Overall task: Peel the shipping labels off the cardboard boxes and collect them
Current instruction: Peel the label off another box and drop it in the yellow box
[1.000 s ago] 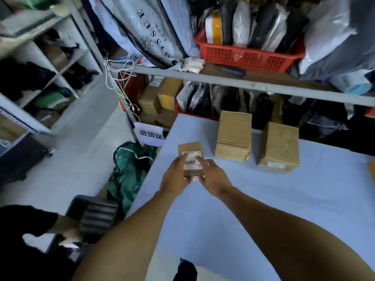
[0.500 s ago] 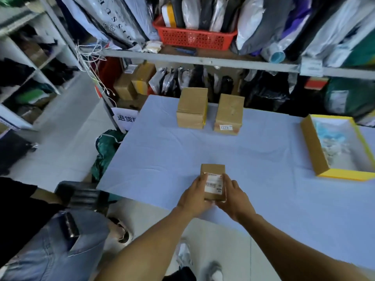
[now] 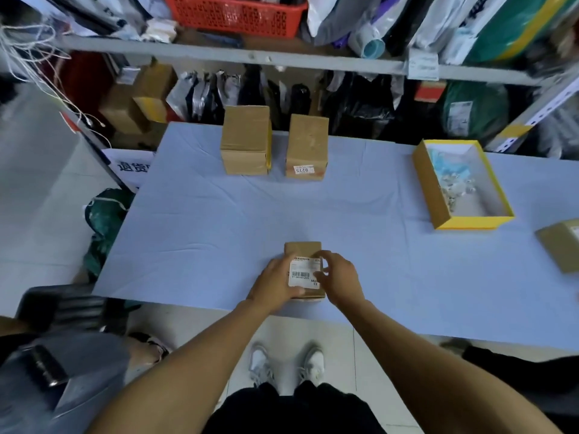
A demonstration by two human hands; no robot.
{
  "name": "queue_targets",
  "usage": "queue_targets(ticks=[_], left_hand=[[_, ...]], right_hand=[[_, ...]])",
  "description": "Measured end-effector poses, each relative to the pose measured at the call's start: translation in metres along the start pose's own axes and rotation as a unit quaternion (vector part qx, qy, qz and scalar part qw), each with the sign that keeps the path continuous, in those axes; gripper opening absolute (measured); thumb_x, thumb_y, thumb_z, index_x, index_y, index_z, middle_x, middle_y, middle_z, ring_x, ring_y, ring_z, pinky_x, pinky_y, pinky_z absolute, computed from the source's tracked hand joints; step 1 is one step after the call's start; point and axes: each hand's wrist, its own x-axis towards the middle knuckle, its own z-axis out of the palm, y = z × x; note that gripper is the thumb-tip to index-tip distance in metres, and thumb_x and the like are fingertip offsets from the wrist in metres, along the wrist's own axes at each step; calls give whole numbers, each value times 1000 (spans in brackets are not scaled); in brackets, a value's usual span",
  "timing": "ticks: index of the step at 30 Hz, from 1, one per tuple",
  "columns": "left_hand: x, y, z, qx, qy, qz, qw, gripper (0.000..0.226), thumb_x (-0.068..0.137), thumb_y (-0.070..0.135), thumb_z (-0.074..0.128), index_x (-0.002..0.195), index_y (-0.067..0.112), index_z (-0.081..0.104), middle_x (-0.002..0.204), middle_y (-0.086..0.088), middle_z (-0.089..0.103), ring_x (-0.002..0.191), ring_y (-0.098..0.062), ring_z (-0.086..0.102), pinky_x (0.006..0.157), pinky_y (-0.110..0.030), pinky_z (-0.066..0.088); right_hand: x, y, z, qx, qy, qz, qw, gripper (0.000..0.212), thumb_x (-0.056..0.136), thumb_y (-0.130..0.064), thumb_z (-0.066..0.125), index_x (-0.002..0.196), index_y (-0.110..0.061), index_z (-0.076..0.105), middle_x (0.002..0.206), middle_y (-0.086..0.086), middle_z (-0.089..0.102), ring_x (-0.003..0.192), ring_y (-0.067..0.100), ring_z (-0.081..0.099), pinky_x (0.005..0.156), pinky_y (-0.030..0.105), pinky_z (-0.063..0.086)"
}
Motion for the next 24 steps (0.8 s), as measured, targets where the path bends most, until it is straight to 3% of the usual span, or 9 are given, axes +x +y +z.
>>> queue_targets(ticks=[8, 14, 24], left_hand=[[-4, 3, -1, -26, 2, -11, 1000, 83, 77, 21, 80, 144, 33, 34, 135, 0, 57, 117, -21, 56, 99, -34, 47], [-17, -4, 17, 25, 49, -9, 998, 69, 91, 33, 65, 151, 31, 30, 143, -1, 51, 123, -23, 54, 102, -35, 45], [-13, -5, 12, 42, 36, 4, 998, 75, 88, 32, 69, 151, 28, 29, 142, -4, 53, 124, -26, 53, 103, -37, 45]], right_hand=[[-1, 5, 5, 4, 26, 15, 1000, 29, 86, -12, 64, 114, -17, 65, 101, 7, 72, 89, 25, 68, 79, 40, 56], [-3, 7, 8, -3, 27, 11, 1000, 27, 88, -16, 62, 115, -19, 63, 98, 6, 72, 87, 25, 67, 77, 40, 55], [1, 1, 8, -4, 37, 33, 999, 23, 85, -11, 61, 108, -16, 65, 95, 8, 72, 85, 26, 67, 76, 42, 57]])
